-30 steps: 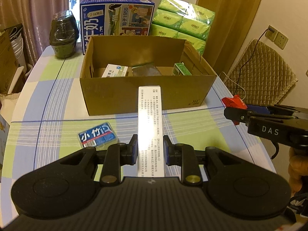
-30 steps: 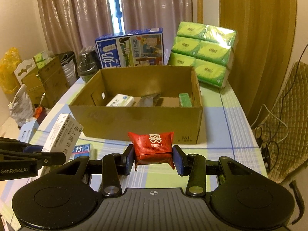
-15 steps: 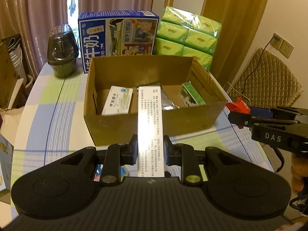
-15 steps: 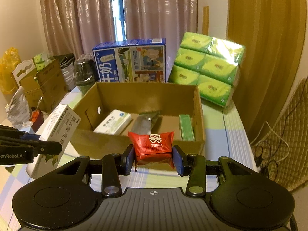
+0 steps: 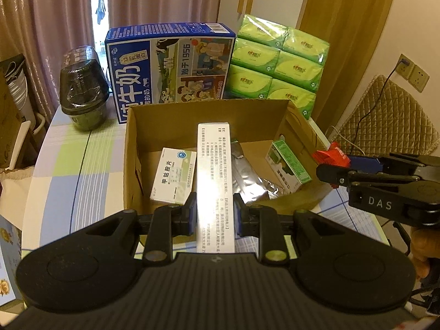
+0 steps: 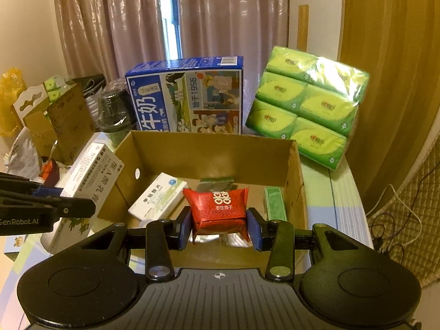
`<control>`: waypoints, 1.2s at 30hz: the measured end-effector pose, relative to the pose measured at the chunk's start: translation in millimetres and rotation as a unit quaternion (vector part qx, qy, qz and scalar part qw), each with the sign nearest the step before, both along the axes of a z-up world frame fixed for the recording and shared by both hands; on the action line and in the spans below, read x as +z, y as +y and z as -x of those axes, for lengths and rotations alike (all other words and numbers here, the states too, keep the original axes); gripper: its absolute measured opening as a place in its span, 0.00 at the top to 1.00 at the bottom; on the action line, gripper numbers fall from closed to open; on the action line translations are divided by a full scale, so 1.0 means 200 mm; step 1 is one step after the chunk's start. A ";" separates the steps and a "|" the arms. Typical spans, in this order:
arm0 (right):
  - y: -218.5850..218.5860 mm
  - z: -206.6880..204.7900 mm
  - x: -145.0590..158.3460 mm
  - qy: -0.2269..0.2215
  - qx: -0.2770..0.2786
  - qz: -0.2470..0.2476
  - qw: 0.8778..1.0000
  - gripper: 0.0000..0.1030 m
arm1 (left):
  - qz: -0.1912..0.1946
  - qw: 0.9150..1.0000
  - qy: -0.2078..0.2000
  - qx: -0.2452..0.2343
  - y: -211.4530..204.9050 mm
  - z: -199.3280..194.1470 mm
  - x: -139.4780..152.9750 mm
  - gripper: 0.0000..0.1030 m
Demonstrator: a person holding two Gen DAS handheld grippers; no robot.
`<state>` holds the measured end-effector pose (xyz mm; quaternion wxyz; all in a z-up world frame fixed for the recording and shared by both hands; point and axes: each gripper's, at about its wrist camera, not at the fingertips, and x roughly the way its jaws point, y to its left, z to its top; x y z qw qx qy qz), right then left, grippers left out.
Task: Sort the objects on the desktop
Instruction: 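Lower both held items into the cardboard box and open both grippers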
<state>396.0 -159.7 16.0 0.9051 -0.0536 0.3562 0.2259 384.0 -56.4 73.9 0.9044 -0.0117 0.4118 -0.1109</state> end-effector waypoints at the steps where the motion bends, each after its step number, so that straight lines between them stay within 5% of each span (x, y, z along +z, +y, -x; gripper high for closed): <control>1: 0.01 -0.02 -0.01 0.001 -0.001 0.001 1.000 0.62 | -0.001 1.000 0.001 -0.001 0.00 -0.02 -0.01 0.79; 21: 0.06 -0.35 -0.11 0.014 -0.014 0.007 1.000 0.61 | 0.002 1.000 0.012 -0.005 -0.02 -0.41 -0.14 0.79; 23: 0.06 -0.36 -0.13 0.017 -0.014 0.008 1.000 0.61 | 0.016 1.000 0.001 0.000 -0.02 -0.43 -0.15 0.73; 24: 0.07 -0.36 -0.14 0.018 -0.014 0.009 1.000 0.61 | 0.015 1.000 0.001 0.006 -0.01 -0.43 -0.15 0.61; 34: 0.07 -0.39 -0.18 0.025 -0.014 -0.001 1.000 0.61 | 0.017 1.000 -0.009 0.015 0.08 -0.39 -0.15 0.60; 36: 0.07 -0.40 -0.18 0.029 -0.010 -0.020 0.999 0.39 | 0.016 1.000 -0.011 0.015 0.09 -0.38 -0.14 0.59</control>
